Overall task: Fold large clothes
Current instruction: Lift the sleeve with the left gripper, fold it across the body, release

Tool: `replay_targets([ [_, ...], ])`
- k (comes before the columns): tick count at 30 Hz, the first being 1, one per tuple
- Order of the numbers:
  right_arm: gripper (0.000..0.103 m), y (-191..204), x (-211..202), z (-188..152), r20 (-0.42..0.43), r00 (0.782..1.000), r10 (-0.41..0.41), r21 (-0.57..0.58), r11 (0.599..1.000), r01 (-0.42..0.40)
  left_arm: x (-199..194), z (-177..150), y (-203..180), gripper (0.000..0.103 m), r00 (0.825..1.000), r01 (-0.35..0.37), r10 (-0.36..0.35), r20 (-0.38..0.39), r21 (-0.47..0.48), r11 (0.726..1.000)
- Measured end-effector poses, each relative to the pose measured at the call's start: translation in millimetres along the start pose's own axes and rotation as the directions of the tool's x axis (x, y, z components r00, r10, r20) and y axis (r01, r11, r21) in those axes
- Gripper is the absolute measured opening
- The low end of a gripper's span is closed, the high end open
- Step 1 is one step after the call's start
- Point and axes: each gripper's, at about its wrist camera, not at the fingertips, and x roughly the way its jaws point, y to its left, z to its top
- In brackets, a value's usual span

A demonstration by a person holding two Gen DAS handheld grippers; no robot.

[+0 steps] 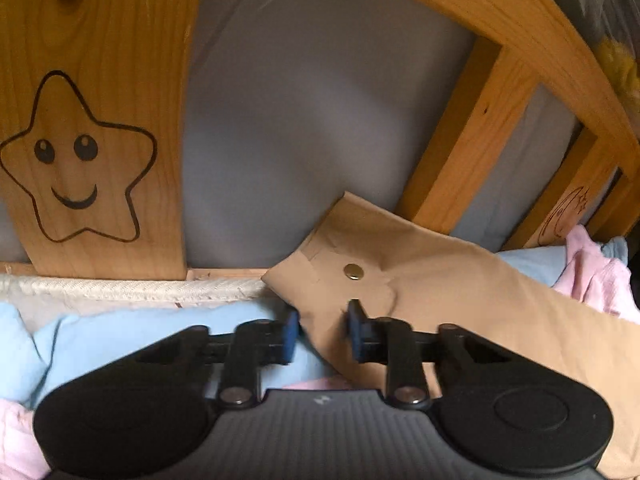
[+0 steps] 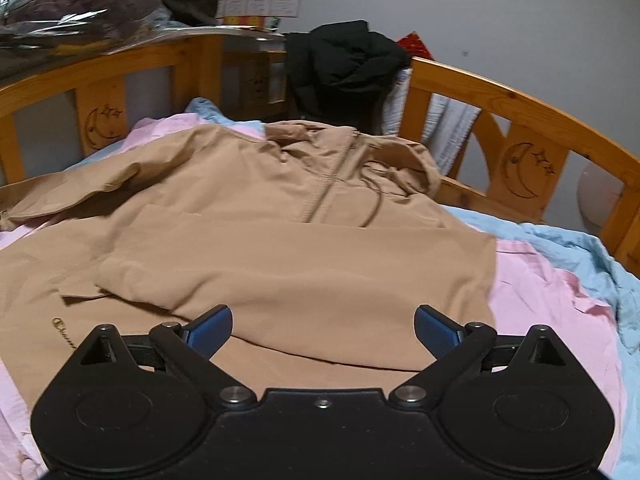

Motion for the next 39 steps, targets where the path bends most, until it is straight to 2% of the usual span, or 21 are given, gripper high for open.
replay_targets([
  [2, 0.098, 5.9, -0.3, 1.4, 0.002, 1.0, 0.019, -0.01, 1.0, -0.019, -10.1, 2.0, -3.5, 0.01, 0.999, 0.028, -0.029, 0.027, 0.017, 0.999],
  [4, 0.098, 10.5, -3.1, 2.4, 0.013, 0.999, 0.036, -0.023, 0.999, -0.035, -19.9, 0.5, -5.6, 0.006, 0.994, 0.073, -0.079, 0.072, 0.076, 0.994],
  [7, 0.098, 14.1, -7.7, 3.3, 0.025, 0.998, 0.051, -0.036, 0.998, -0.05, -49.6, -5.2, -16.8, 0.004, 0.971, 0.146, -0.18, 0.158, 0.209, 0.967],
  [9, 0.098, 14.2, -9.5, 4.1, 0.031, 0.998, 0.06, -0.031, 0.998, -0.059, -74.6, -12.2, -27.8, 0.003, 0.936, 0.199, -0.276, 0.216, 0.323, 0.925],
  [11, 0.098, 12.2, -10.8, 6.7, 0.041, 0.996, 0.074, -0.016, 0.997, -0.073, -103.0, -21.1, -40.6, 0.003, 0.881, 0.263, -0.401, 0.252, 0.444, 0.856],
  [12, 0.098, 11.1, -10.6, 8.9, 0.044, 0.996, 0.083, -0.004, 0.997, -0.082, -114.4, -25.5, -46.5, 0.002, 0.85, 0.293, -0.46, 0.258, 0.494, 0.819],
  [14, 0.098, 8.2, -8.7, 16.0, 0.054, 0.991, 0.122, 0.038, 0.992, -0.124, -145.2, -37.0, -61.7, 0.002, 0.778, 0.357, -0.584, 0.232, 0.602, 0.715],
  [16, 0.098, 3.2, -5.4, 26.8, 0.068, 0.979, 0.193, 0.128, 0.971, -0.201, -163.6, -49.3, -78.0, 0.002, 0.717, 0.407, -0.676, 0.171, 0.685, 0.605],
  [17, 0.098, -0.5, -3.4, 32.5, 0.082, 0.968, 0.239, 0.185, 0.95, -0.25, -173.6, -56.2, -86.2, 0.002, 0.681, 0.438, -0.723, 0.117, 0.726, 0.531],
  [18, 0.099, -3.7, -1.5, 37.9, 0.097, 0.956, 0.279, 0.237, 0.926, -0.294, -183.6, -62.4, -93.0, 0.002, 0.648, 0.465, -0.759, 0.059, 0.759, 0.456],
  [20, 0.101, -11.6, 3.1, 50.6, 0.16, 0.914, 0.373, 0.361, 0.84, -0.406, -200.8, -78.2, -107.2, 0.002, 0.588, 0.508, -0.806, -0.07, 0.807, 0.301],
  [22, 0.102, -13.5, 5.6, 61.9, 0.225, 0.875, 0.428, 0.427, 0.765, -0.483, -207.6, -91.1, -120.5, 0.002, 0.533, 0.558, -0.829, -0.169, 0.806, 0.194],
  [25, 0.102, -8.2, 17.9, 75.7, 0.259, 0.795, 0.548, 0.469, 0.648, -0.6, -215.6, -110.0, -134.3, 0.002, 0.498, 0.57, -0.835, -0.234, 0.814, 0.112],
  [27, 0.102, -5.7, 29.2, 72.9, 0.261, 0.774, 0.576, 0.543, 0.576, -0.612, -216.7, -120.1, -138.9, 0.002, 0.486, 0.573, -0.832, -0.269, 0.817, 0.071],
  [28, 0.102, -4.4, 38.9, 67.9, 0.245, 0.761, 0.6, 0.594, 0.528, -0.607, -215.6, -126.9, -142.7, 0.002, 0.486, 0.568, -0.828, -0.278, 0.821, 0.057],
  [29, 0.102, -4.4, 45.2, 64.0, 0.227, 0.758, 0.611, 0.632, 0.5, -0.592, -215.4, -132.6, -143.3, 0.002, 0.491, 0.56, -0.824, -0.285, 0.827, 0.047],
  [31, 0.102, -1.8, 59.2, 49.7, 0.186, 0.748, 0.638, 0.723, 0.426, -0.543, -212.8, -138.9, -144.7, 0.002, 0.504, 0.548, -0.815, -0.285, 0.835, 0.046],
  [33, 0.102, 0.8, 67.0, 37.1, 0.142, 0.732, 0.666, 0.791, 0.368, -0.489, -209.6, -142.1, -138.6, 0.002, 0.531, 0.538, -0.804, -0.267, 0.84, 0.076],
  [34, 0.102, 1.6, 68.2, 30.3, 0.13, 0.723, 0.678, 0.822, 0.335, -0.462, -209.4, -140.7, -135.2, 0.002, 0.538, 0.542, -0.8, -0.267, 0.836, 0.086],
  [36, 0.102, 0.5, 65.6, 20.9, 0.14, 0.71, 0.69, 0.854, 0.279, -0.439, -209.0, -141.4, -130.8, 0.002, 0.53, 0.551, -0.8, -0.281, 0.831, 0.073],
  [39, 0.102, -5.0, 65.7, 21.5, 0.168, 0.721, 0.672, 0.871, 0.241, -0.427, -215.2, -144.7, -124.1, 0.002, 0.49, 0.554, -0.811, -0.318, 0.833, 0.008],
])
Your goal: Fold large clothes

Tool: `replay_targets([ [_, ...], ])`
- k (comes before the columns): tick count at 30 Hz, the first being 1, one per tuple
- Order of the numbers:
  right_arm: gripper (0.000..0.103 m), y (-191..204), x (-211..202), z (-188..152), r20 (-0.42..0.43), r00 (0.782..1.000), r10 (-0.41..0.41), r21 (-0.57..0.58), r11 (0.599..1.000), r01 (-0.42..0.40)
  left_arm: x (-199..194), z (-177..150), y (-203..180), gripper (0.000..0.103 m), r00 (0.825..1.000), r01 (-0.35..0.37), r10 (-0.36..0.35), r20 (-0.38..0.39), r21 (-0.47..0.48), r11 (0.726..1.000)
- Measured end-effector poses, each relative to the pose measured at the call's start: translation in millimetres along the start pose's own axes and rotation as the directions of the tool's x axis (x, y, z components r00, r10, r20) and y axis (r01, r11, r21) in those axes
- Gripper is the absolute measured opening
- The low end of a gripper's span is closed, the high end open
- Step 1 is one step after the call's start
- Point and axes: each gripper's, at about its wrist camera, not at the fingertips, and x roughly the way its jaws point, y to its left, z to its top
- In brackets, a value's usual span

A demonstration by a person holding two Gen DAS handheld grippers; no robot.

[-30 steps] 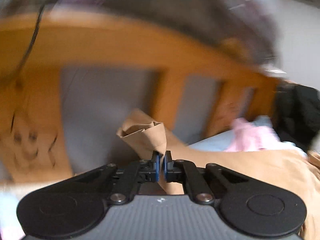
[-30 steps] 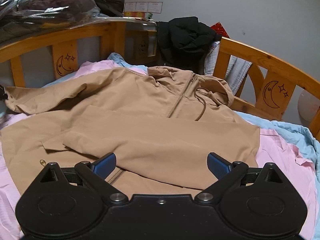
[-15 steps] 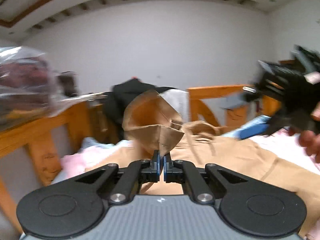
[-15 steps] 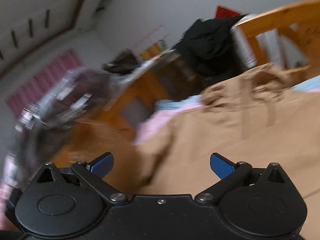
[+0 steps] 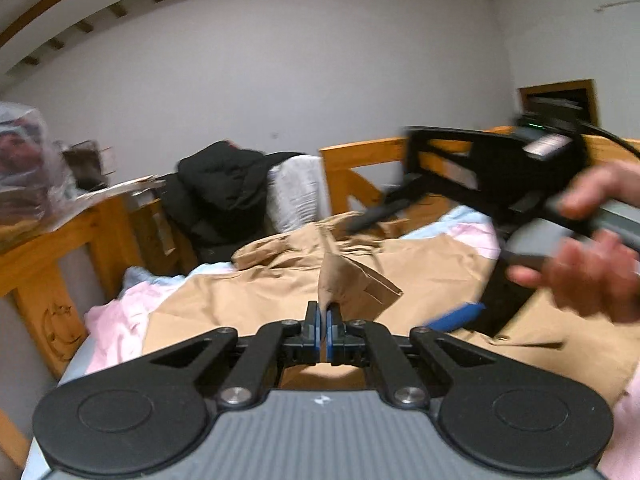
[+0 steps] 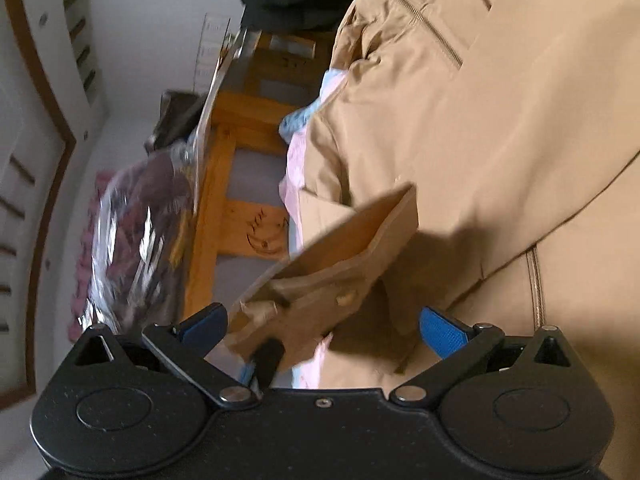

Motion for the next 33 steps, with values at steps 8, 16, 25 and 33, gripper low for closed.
replay_targets([
  [8, 0.039, 17.3, 24.5, 3.9, 0.019, 0.974, -0.225, -0.066, 0.972, 0.226, -16.9, -5.9, -23.5, 0.004, 0.997, 0.071, -0.072, 0.004, 0.046, 0.996],
  [16, 0.002, 102.6, -11.6, 9.6, 0.246, 0.95, -0.195, -0.494, 0.817, 0.296, -27.1, -11.8, -12.7, 0.037, 0.998, 0.068, -0.068, -0.004, 0.003, 0.998],
  [25, 0.001, 141.9, -109.2, 42.4, 0.524, 0.847, -0.089, -0.594, 0.675, 0.437, 2.8, -24.6, 42.2, 0.037, 0.981, -0.096, 0.074, -0.179, -0.119, 0.988],
  [33, 0.001, 34.5, -135.3, 67.5, 0.593, 0.721, -0.359, -0.39, 0.655, 0.647, 45.2, -18.6, 99.5, 0.049, 0.953, -0.163, 0.089, -0.291, -0.244, 0.956],
])
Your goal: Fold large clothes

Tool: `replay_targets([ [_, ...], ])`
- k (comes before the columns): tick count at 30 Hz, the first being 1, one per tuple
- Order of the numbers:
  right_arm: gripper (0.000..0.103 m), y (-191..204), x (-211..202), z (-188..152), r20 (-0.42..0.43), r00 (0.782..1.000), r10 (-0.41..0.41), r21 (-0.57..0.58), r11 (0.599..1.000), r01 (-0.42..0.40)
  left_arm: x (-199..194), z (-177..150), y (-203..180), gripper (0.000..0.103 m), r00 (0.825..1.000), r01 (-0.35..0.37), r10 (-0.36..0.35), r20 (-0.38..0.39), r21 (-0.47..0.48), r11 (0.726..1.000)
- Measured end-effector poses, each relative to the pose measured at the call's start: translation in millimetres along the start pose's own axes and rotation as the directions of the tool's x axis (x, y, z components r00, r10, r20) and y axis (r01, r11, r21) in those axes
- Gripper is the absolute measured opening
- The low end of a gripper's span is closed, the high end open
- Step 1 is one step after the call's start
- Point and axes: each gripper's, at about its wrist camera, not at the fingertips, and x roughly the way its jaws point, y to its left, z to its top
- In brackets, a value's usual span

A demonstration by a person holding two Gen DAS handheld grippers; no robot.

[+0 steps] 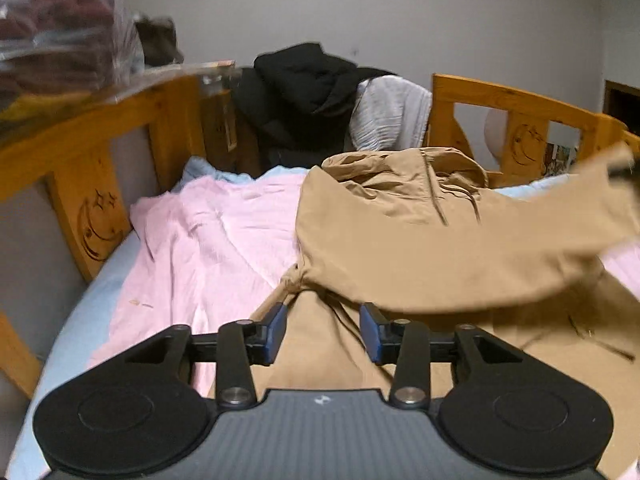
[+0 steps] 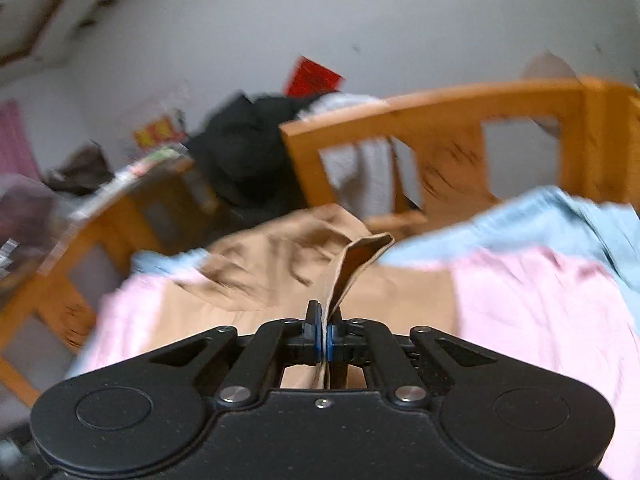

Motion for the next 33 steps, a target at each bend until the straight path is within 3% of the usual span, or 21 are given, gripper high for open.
replay_targets([
  [2, 0.002, -12.2, 13.0, -16.7, -0.038, 0.999, -0.016, 0.011, 1.0, 0.017, 17.2, 11.9, 3.5, 0.051, 1.0, -0.001, 0.0, -0.023, -0.034, 0.999],
  [6, 0.002, -7.3, 40.4, -41.0, -0.073, 0.995, -0.07, -0.079, 0.995, 0.064, 54.4, 29.8, 0.3, 0.053, 0.998, -0.024, 0.021, -0.051, -0.052, 0.998],
  [11, 0.004, -6.1, 47.6, -48.5, -0.025, 0.997, -0.077, -0.153, 0.986, 0.072, 103.7, 36.6, -5.0, 0.053, 0.987, -0.095, 0.085, -0.134, -0.072, 0.993],
  [15, 0.023, -12.1, 73.2, -67.4, -0.078, 0.978, -0.192, -0.244, 0.955, 0.168, 134.4, 27.7, -15.2, 0.062, 0.967, -0.166, 0.168, -0.191, 0.026, 0.986],
  [17, 0.033, -19.3, 88.2, -85.6, -0.137, 0.956, -0.261, -0.311, 0.927, 0.208, 140.3, 23.7, -22.5, 0.064, 0.96, -0.191, 0.204, -0.19, 0.085, 0.978],
  [20, 0.048, -30.3, 93.9, -104.1, -0.163, 0.932, -0.323, -0.353, 0.902, 0.25, 128.0, 20.4, -29.6, 0.066, 0.968, -0.198, 0.212, -0.138, 0.106, 0.974],
  [24, 0.071, -27.1, 72.1, -99.6, -0.072, 0.96, -0.27, -0.366, 0.903, 0.227, 103.8, 24.4, -39.4, 0.083, 0.995, -0.089, 0.094, -0.035, 0.123, 0.988],
  [26, 0.074, -21.9, 67.9, -90.2, -0.02, 0.972, -0.236, -0.378, 0.901, 0.211, 99.9, 31.1, -48.6, 0.087, 1.0, -0.014, 0.018, -0.021, 0.159, 0.987],
  [30, 0.076, -3.9, 98.5, -56.4, 0.05, 0.976, -0.21, -0.398, 0.892, 0.212, 111.0, 47.0, -69.4, 0.087, 0.988, 0.114, -0.083, -0.133, 0.247, 0.962],
  [33, 0.073, 17.5, 144.7, -20.3, 0.085, 0.977, -0.194, -0.422, 0.882, 0.212, 117.2, 55.8, -69.5, 0.09, 0.969, 0.164, -0.122, -0.213, 0.189, 0.968],
])
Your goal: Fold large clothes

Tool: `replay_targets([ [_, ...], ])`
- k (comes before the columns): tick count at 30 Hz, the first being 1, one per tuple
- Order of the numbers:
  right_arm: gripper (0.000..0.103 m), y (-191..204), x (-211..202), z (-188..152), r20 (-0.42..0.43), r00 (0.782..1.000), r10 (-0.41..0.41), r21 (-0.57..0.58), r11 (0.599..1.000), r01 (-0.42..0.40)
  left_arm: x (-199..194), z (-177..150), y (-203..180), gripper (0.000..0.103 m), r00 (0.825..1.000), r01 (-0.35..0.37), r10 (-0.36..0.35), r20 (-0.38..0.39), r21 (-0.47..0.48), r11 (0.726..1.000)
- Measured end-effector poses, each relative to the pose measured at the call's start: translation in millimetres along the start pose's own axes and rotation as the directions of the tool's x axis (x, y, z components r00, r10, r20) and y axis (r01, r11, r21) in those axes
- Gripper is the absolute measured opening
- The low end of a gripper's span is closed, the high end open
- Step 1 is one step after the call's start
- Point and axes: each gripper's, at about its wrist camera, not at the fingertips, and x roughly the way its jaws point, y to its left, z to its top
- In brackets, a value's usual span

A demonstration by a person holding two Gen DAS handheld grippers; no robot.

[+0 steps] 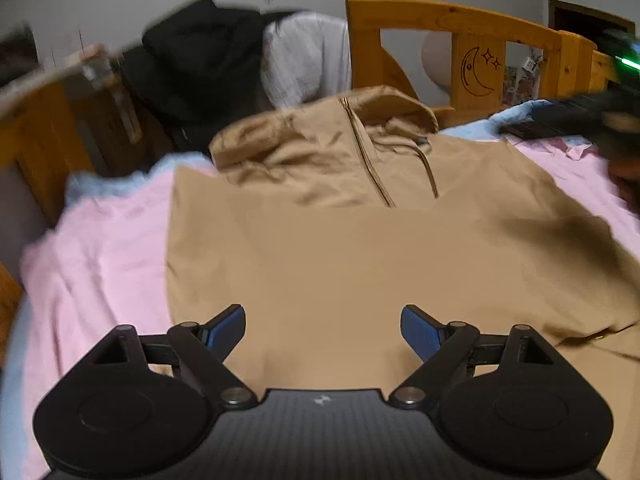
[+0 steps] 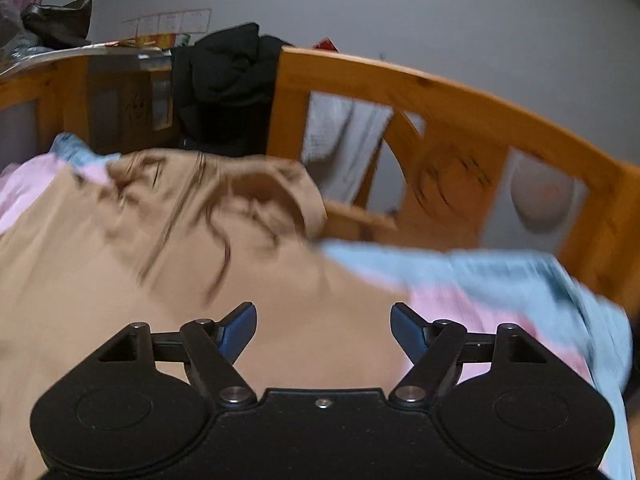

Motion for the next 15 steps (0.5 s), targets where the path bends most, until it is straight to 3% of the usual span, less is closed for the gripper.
replay_targets([
  [6, 0.06, 38.9, 109.5, 76.6, -0.038, 0.998, -0.041, -0.047, 0.998, 0.04, -8.6, -14.9, 38.1, 0.09, 0.999, 0.024, -0.031, -0.034, -0.186, 0.982],
  [11, 0.058, 61.8, 161.1, 102.4, -0.096, 0.989, -0.113, -0.128, 0.987, 0.101, -30.8, -29.3, 67.1, 0.091, 0.999, -0.008, 0.0, -0.047, -0.181, 0.983],
  [13, 0.041, 67.3, 175.3, 104.6, -0.116, 0.984, -0.132, -0.146, 0.983, 0.115, -39.9, -30.4, 73.4, 0.091, 0.999, -0.025, 0.019, -0.034, -0.155, 0.988],
  [14, 0.004, 68.8, 181.1, 106.0, -0.136, 0.979, -0.149, -0.135, 0.982, 0.13, -42.9, -30.7, 76.2, 0.091, 0.999, -0.033, 0.029, -0.025, -0.153, 0.988],
  [15, 0.002, 68.7, 184.5, 107.7, -0.154, 0.974, -0.167, -0.113, 0.982, 0.151, -45.0, -30.0, 77.0, 0.091, 0.999, -0.033, 0.031, -0.018, -0.158, 0.987],
])
